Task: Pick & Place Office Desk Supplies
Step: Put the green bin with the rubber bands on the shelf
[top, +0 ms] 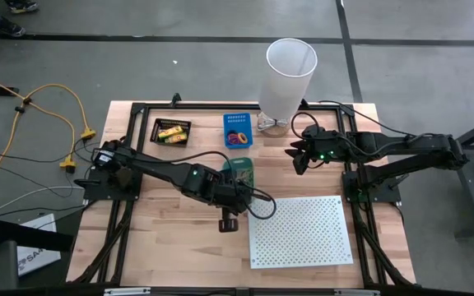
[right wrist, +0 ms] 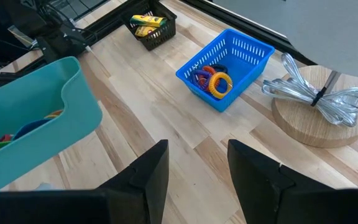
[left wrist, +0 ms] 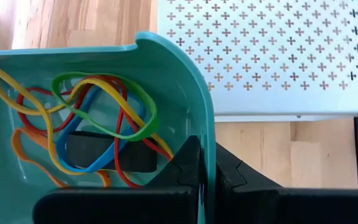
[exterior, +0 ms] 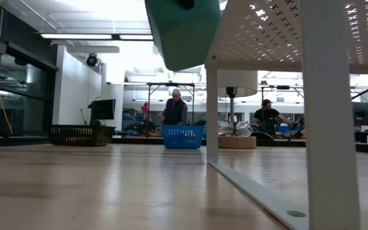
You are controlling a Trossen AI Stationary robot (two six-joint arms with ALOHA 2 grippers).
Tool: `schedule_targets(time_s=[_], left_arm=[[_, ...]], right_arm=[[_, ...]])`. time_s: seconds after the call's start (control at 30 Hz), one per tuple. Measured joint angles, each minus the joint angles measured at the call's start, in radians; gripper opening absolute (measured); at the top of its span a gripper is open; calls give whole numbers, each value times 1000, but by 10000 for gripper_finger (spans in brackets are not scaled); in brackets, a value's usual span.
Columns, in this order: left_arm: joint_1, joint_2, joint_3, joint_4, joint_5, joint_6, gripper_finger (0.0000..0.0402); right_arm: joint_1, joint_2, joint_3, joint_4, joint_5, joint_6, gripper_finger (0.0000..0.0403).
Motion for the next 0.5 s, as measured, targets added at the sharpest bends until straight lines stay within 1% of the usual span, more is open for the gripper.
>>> schedule_targets(time_s=[0.2,0.37,0.5], left_arm=[[-19,0,0,0,4,89,0],[-35,0,0,0,6,108,0],[-61,0,0,-1,4,180,0]], right_arm=[[0,0,0,0,0,0,152],[0,0,0,0,0,0,152],[0,0,0,0,0,0,152]])
